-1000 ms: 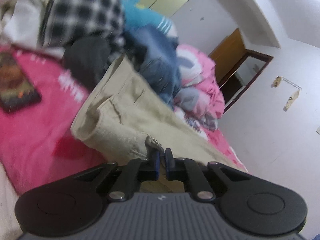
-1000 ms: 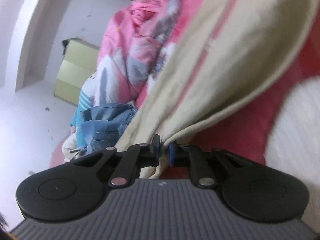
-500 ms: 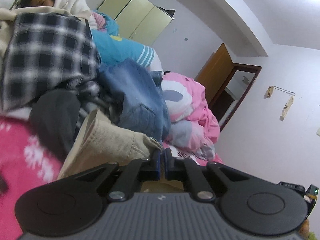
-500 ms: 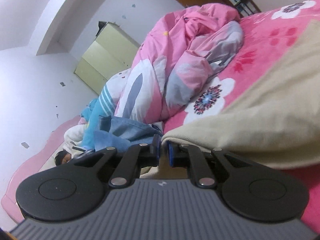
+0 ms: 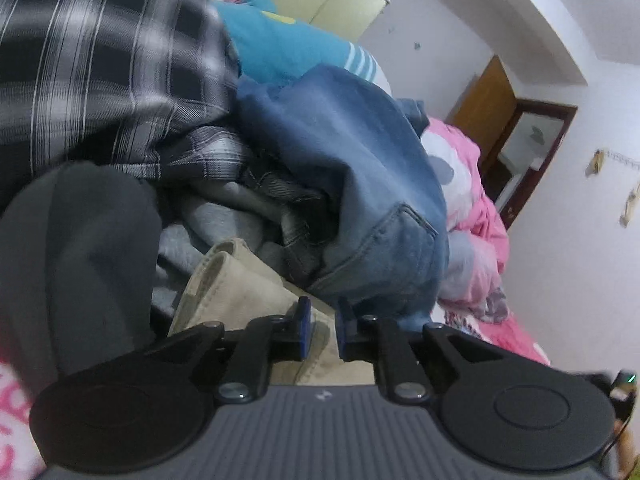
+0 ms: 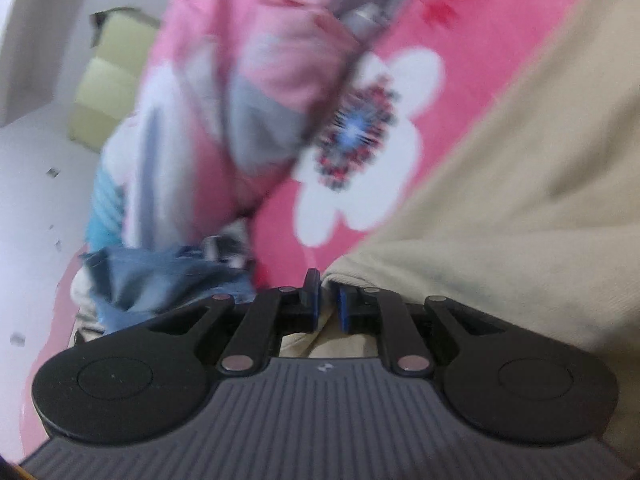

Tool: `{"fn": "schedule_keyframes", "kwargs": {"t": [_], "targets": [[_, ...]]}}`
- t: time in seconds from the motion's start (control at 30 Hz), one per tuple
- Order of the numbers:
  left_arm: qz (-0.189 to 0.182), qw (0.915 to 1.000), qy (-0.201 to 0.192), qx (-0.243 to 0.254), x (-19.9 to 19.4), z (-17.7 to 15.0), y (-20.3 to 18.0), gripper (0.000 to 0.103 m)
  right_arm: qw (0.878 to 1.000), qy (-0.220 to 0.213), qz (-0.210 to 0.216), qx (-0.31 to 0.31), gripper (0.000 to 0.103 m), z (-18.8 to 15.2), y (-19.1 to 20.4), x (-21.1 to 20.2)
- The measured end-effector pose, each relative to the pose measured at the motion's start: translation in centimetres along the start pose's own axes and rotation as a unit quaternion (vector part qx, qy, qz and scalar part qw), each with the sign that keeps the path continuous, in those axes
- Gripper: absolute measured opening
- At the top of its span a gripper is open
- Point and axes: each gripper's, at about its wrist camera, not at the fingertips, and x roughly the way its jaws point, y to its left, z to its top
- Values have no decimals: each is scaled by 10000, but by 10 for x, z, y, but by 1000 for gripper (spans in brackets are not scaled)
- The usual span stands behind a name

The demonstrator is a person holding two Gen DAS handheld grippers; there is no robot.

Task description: Fold clothes

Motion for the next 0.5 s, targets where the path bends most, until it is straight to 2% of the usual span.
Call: {"fn": "schedule_keyframes", "kwargs": {"t": [0.07, 0.1, 0.13, 0.17, 0.23, 0.3, 0.4, 0.5], "targets": [[-90, 9999, -53, -69, 2, -2, 4, 24, 9999, 112, -64, 114, 9, -1, -8, 8], [-135, 9998, -80, -103, 3, -3, 6, 32, 9997, 165, -78, 173, 9, -2, -10, 9], [-171, 9997, -110, -123, 3, -3, 7, 39, 9995, 204, -30, 224, 12, -1, -11, 8], [-179, 9997, -157, -101, -2, -3, 4, 42, 9995, 228, 10, 241, 15, -1, -9, 4], [-183, 9994, -288, -18, -18, -1, -4, 56, 9995, 232, 37, 222, 40, -2, -5, -7], [-211, 9990, -401, 32, -33, 1, -12, 61, 9998, 183, -21, 119, 55, -5, 2, -21], [-475, 9978, -412, -200, -62, 2, -18, 71, 9998, 95, -138, -60, 61, -11, 13, -45], [-523, 9975, -335, -342, -89, -3, -22, 74, 9999, 47, -21, -124, 64, -26, 21, -71]]}}
